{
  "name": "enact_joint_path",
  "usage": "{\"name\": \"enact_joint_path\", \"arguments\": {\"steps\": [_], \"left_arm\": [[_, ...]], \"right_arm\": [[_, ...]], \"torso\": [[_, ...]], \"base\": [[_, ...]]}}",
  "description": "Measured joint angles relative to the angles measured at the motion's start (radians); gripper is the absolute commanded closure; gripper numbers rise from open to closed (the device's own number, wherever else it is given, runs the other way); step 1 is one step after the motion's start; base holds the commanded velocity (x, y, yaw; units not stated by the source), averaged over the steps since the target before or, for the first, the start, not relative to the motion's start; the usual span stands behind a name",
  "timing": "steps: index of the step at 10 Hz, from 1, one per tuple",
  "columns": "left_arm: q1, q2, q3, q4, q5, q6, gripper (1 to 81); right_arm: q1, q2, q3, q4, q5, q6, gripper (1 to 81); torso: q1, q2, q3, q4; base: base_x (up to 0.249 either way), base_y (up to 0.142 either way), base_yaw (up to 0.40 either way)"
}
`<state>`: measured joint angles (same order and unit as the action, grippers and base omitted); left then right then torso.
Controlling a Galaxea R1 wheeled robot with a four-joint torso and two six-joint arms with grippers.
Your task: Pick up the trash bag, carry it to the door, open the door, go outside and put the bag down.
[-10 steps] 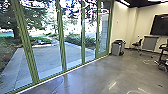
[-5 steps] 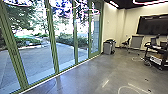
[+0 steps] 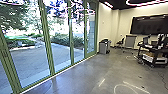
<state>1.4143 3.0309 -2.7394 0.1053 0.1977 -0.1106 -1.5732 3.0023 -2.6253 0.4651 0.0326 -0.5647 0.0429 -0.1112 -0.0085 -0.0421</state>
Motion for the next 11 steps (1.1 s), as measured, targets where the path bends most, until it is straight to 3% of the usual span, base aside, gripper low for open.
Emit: {"name": "enact_joint_path", "arguments": {"steps": [11], "left_arm": [[0.001, -0.001, 0.000, 0.000, -0.001, 0.000, 81.1]], "right_arm": [[0.000, 0.000, -0.001, 0.000, -0.001, 0.000, 1.0]], "torso": [[0.000, 0.000, 0.000, 0.000]], "base": [[0.000, 0.000, 0.000]]}}
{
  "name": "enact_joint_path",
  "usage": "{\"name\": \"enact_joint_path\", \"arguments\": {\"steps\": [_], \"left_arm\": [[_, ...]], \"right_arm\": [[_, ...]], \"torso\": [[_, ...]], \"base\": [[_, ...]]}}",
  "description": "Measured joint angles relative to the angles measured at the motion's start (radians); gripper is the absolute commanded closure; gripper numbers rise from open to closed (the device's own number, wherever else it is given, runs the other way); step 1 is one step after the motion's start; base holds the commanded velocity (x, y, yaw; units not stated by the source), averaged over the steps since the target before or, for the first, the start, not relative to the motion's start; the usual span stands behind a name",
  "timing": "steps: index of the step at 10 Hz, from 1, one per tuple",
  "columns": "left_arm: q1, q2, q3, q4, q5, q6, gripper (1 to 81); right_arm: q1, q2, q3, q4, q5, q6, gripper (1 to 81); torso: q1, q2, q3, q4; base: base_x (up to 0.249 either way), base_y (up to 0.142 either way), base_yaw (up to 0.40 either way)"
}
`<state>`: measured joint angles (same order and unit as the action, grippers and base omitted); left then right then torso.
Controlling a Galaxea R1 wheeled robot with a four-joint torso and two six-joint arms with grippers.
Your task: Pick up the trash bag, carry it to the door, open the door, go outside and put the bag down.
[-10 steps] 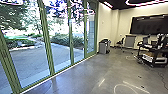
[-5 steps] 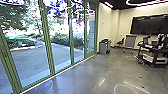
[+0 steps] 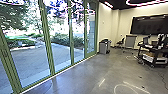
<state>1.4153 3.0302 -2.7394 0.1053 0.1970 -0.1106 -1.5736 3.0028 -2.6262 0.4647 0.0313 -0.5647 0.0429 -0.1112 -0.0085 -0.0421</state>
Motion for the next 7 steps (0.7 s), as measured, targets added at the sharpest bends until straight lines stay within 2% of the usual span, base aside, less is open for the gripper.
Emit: {"name": "enact_joint_path", "arguments": {"steps": [3, 7], "left_arm": [[0.000, 0.000, 0.000, 0.000, 0.000, 0.000, 81.1], [0.003, 0.000, 0.000, 0.007, 0.000, 0.001, 81.1]], "right_arm": [[0.000, 0.000, 0.000, 0.000, 0.000, 0.000, 1.0], [0.000, 0.002, 0.000, -0.001, -0.001, 0.000, 1.0]], "torso": [[0.000, 0.000, 0.000, 0.000], [-0.002, 0.000, 0.000, 0.000]], "base": [[0.022, 0.000, 0.000], [0.102, 0.000, 0.000]]}}
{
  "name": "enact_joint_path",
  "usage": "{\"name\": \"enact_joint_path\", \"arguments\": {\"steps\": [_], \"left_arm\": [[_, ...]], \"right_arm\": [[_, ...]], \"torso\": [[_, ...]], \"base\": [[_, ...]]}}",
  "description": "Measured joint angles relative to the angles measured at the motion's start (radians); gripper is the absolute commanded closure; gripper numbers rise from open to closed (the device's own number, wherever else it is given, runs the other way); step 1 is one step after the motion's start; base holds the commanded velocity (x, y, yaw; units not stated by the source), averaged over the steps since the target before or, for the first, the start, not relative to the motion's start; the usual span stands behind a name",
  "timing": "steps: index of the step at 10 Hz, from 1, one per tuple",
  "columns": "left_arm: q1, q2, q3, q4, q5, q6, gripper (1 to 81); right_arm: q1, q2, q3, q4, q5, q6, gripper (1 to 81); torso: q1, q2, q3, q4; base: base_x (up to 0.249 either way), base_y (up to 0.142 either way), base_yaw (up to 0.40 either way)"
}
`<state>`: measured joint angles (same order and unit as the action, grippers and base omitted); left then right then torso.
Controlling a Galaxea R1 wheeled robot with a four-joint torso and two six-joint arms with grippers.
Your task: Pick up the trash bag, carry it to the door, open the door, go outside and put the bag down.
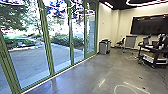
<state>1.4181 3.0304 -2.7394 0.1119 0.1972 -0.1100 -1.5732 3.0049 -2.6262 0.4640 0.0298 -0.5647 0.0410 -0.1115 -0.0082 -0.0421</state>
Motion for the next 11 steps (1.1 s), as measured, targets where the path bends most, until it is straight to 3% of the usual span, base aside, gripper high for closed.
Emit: {"name": "enact_joint_path", "arguments": {"steps": [11], "left_arm": [[-0.003, 0.000, 0.000, 0.002, -0.003, 0.000, 81.1]], "right_arm": [[0.003, 0.000, 0.000, 0.000, 0.001, 0.000, 1.0]], "torso": [[0.000, 0.000, 0.000, 0.000]], "base": [[0.122, 0.000, 0.000]]}}
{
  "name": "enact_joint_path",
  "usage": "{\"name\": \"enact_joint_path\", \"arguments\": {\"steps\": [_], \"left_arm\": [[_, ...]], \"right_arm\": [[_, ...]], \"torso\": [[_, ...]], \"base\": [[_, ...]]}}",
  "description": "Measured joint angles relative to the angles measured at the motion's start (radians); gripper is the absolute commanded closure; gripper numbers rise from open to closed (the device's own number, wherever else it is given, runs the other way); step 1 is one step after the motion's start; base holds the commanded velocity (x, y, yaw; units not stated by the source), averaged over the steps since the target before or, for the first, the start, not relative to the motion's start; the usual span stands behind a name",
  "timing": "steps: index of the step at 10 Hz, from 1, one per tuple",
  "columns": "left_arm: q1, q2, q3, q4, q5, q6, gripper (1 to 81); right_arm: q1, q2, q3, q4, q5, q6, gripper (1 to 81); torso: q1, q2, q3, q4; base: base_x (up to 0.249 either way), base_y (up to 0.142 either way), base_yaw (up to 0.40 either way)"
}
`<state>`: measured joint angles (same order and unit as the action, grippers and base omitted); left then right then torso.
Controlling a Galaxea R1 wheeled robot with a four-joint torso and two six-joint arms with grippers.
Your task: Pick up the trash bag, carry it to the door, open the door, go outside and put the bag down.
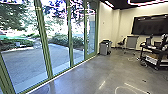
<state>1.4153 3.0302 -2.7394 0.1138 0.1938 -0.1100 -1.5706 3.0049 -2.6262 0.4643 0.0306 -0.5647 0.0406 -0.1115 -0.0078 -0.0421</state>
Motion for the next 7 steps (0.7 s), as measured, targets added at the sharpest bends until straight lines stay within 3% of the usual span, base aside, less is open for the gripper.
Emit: {"name": "enact_joint_path", "arguments": {"steps": [7], "left_arm": [[0.000, 0.000, 0.000, 0.000, 0.001, 0.000, 81.1]], "right_arm": [[0.000, 0.000, 0.000, 0.000, 0.000, 0.000, 1.0]], "torso": [[0.000, 0.000, 0.000, 0.000]], "base": [[0.108, 0.000, 0.000]]}}
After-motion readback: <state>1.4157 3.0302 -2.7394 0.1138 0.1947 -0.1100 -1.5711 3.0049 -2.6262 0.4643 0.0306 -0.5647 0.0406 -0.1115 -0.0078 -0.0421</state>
